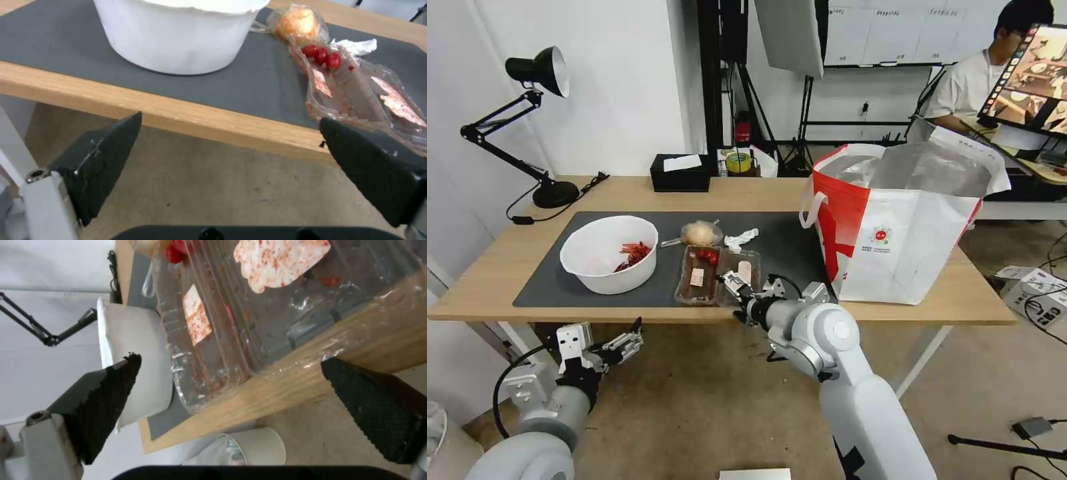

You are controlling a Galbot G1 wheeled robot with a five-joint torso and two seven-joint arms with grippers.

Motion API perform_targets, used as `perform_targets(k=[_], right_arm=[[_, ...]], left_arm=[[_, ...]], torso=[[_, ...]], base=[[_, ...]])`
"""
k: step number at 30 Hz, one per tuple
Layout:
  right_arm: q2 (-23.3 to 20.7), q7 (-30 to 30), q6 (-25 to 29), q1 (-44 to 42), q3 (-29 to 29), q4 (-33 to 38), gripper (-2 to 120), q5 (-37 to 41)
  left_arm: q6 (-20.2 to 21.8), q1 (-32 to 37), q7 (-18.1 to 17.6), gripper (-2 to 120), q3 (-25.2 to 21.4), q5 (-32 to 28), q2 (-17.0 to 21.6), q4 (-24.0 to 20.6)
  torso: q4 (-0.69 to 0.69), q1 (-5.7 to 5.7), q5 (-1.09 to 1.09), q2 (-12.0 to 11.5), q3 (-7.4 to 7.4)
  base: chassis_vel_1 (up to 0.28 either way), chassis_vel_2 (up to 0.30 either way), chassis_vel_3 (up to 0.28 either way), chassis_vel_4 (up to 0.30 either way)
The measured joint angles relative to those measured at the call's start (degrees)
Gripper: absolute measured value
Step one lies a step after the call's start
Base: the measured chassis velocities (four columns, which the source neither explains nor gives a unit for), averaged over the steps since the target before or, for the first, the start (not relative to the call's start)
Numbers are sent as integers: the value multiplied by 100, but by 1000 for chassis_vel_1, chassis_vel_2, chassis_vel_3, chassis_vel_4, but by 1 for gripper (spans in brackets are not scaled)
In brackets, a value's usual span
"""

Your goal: Pick up the trash from the table and place it into the takeout bag.

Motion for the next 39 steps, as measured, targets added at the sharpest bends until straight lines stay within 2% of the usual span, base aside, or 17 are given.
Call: perform_targets(k=[16, 39], right_arm=[[13, -232, 6, -18, -12, -61, 100, -277], [-82, -1146, 134, -27, -267, -199, 100, -1959]], left_arm=[[-3, 20, 0, 100, -10, 0, 5, -16], [-20, -35, 5, 100, 0, 2, -12, 3]], torso=[[0, 0, 0, 0, 0], [0, 0, 0, 0, 0]], base=[[0, 0, 0, 0], [0, 0, 0, 0]])
